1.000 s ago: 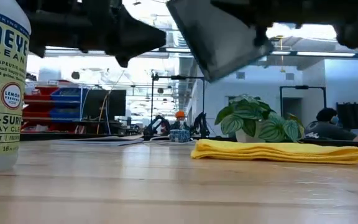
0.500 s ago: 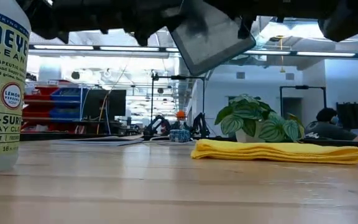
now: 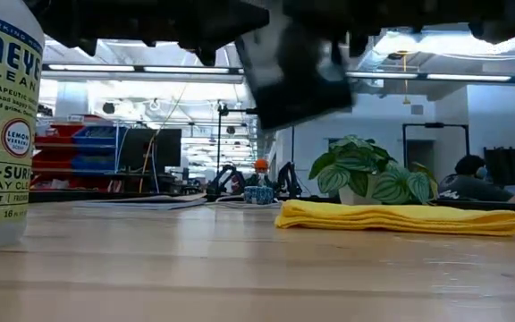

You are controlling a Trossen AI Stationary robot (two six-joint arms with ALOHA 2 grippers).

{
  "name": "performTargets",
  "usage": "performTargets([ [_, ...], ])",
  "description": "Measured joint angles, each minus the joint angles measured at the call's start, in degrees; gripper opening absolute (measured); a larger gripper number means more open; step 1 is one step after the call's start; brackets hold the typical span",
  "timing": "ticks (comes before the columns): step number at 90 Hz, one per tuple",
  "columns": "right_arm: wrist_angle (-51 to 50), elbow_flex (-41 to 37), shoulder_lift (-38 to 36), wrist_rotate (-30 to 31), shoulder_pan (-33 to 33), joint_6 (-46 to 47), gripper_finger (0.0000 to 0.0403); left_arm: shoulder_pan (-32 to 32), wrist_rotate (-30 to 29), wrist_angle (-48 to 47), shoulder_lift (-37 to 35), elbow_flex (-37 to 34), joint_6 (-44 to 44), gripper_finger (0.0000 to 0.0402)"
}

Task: Apply microfiber cloth
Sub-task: Spray the front of the blue tablet

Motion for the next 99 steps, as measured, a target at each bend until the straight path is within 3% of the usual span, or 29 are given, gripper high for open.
performTargets([
  [8,-13.03,1.33,-4.58,-0.53,-0.43,4.58,0.0076,0.27,-0.47,-0.37,-0.21,0.24,-0.83,0.0005],
  [20,-26.27,3.56,-8.12,-6.36,-2.46,10.56,0.0107,0.38,-0.46,-0.34,-0.22,0.24,-0.96,0.0005],
  [37,-26.34,5.38,-7.75,-15.22,-4.83,10.31,0.0135,0.39,-0.42,-1.08,-0.22,0.24,-1.48,0.0004],
  [47,-26.9,6.88,-5.17,-17.24,-5.39,8.14,0.0138,0.39,-0.43,-1.44,-0.2,0.23,-2.15,0.0004],
  [64,-26.54,10.68,-0.68,-17.12,-5.39,4.96,0.0094,0.37,-0.3,-2.99,-0.2,0.22,-2.92,0.0007],
  [76,-27.35,11.21,-0.11,-12.32,-4.7,8.97,0.0019,0.42,-0.77,-3.91,-0.2,0.25,-3.8,0.0016],
  [89,-35.09,11.37,-2.1,-3.94,-1.35,17.23,0.0011,0.46,-2.61,-7.82,-0.67,0.42,-3.81,0.0042],
  [99,-44.29,10.95,-3.59,6.25,2.44,26.11,0.0011,0.42,-6.68,-15.11,-4.58,0.18,-2.59,0.0068],
])
